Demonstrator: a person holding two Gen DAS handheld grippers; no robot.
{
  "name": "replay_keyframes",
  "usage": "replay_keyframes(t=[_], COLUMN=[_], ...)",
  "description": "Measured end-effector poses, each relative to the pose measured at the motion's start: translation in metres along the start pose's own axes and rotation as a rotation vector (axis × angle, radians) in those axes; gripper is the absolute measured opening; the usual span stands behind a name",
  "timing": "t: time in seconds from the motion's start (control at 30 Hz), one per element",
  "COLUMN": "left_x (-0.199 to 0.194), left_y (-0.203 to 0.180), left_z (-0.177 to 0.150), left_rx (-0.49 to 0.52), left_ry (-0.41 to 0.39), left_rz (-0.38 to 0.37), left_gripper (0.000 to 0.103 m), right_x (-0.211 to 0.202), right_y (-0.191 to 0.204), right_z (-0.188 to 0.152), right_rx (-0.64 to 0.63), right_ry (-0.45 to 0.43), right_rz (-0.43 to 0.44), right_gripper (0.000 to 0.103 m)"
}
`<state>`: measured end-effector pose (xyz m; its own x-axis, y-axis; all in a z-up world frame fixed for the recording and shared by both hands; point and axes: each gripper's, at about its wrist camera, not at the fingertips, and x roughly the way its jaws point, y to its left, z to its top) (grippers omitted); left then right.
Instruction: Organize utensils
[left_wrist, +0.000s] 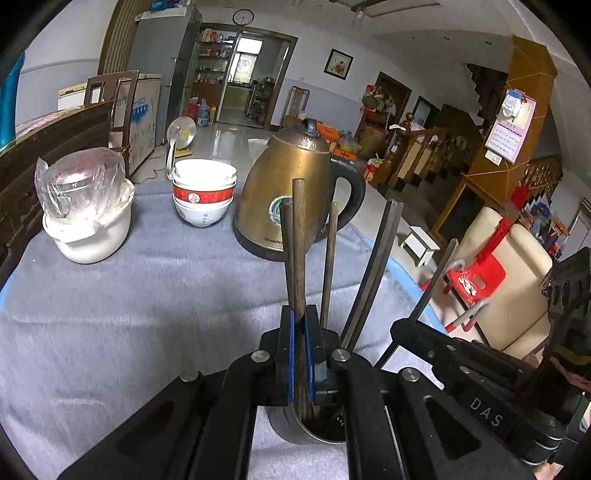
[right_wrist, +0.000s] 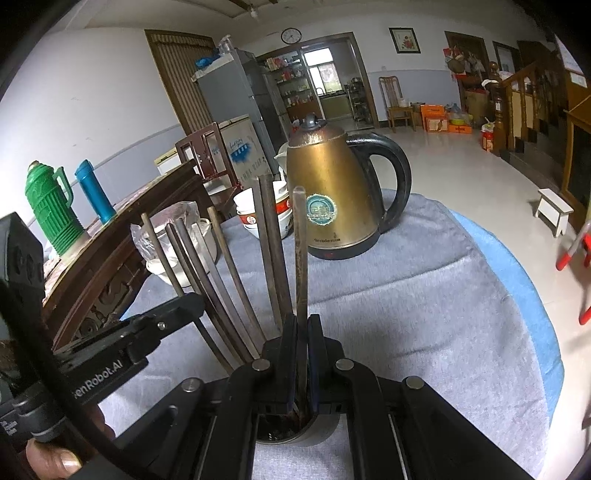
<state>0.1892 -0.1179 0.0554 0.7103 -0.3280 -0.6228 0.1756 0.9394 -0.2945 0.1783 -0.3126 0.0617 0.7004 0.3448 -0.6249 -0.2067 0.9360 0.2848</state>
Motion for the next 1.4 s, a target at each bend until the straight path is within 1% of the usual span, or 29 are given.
replay_keyframes(t=[0.17, 0.33, 0.43, 0.5, 0.53, 0.57, 0.6, 0.63, 0.67, 0.73, 0.8, 0.9, 0.97, 1.03, 1.1, 1.23, 1.4], left_x=[0.001, 0.005, -0.005, -0.016, -0.022, -0.029, -0.034, -0.038, -0.043, -0.050, -0.056, -0.064, -0.068, -0.069, -0.071, -0.073, -0.077], left_y=[0.000, 0.002, 0.006, 0.010, 0.012, 0.014, 0.016, 0.019, 0.021, 0.024, 0.025, 0.030, 0.031, 0.031, 0.029, 0.027, 0.025], left_z=[0.000, 0.001, 0.004, 0.007, 0.008, 0.008, 0.008, 0.008, 0.007, 0.003, -0.001, -0.012, -0.021, -0.030, -0.038, -0.057, -0.078], left_rx=[-0.003, -0.012, -0.032, -0.037, -0.041, -0.044, -0.047, -0.050, -0.054, -0.051, -0.041, -0.027, -0.017, -0.001, 0.009, 0.025, 0.034], left_ry=[0.011, 0.048, 0.021, -0.005, -0.023, -0.043, -0.054, -0.058, -0.063, -0.064, -0.059, -0.037, -0.011, 0.012, 0.031, 0.084, 0.115], left_rz=[-0.002, -0.001, 0.003, 0.013, 0.019, 0.031, 0.045, 0.054, 0.058, 0.071, 0.092, 0.123, 0.136, 0.140, 0.139, 0.132, 0.146], left_gripper=[0.005, 0.006, 0.015, 0.036, 0.041, 0.045, 0.049, 0.051, 0.054, 0.057, 0.065, 0.072, 0.074, 0.076, 0.077, 0.081, 0.081], right_x=[0.001, 0.004, 0.003, -0.005, -0.009, -0.015, -0.020, -0.026, -0.033, -0.047, -0.061, -0.083, -0.092, -0.097, -0.097, -0.087, -0.083], right_y=[0.002, 0.003, 0.005, 0.005, 0.005, 0.004, 0.004, 0.003, 0.003, 0.005, 0.006, 0.009, 0.008, 0.012, 0.015, 0.027, 0.029], right_z=[0.002, 0.005, 0.006, 0.009, 0.010, 0.011, 0.012, 0.012, 0.012, 0.009, 0.004, -0.012, -0.022, -0.041, -0.055, -0.085, -0.108], right_rx=[-0.002, 0.005, 0.001, 0.003, 0.007, 0.013, 0.021, 0.028, 0.036, 0.038, 0.038, 0.042, 0.058, 0.053, 0.041, -0.018, -0.030], right_ry=[0.012, 0.040, 0.047, 0.027, 0.011, -0.004, -0.019, -0.035, -0.064, -0.102, -0.124, -0.163, -0.163, -0.137, -0.110, -0.011, 0.034], right_rz=[-0.002, 0.004, -0.012, -0.023, -0.034, -0.041, -0.038, -0.038, -0.042, -0.053, -0.057, -0.063, -0.055, -0.045, -0.057, -0.080, -0.095], right_gripper=[0.006, 0.007, 0.009, 0.012, 0.020, 0.035, 0.043, 0.059, 0.062, 0.062, 0.062, 0.064, 0.067, 0.069, 0.070, 0.071, 0.071])
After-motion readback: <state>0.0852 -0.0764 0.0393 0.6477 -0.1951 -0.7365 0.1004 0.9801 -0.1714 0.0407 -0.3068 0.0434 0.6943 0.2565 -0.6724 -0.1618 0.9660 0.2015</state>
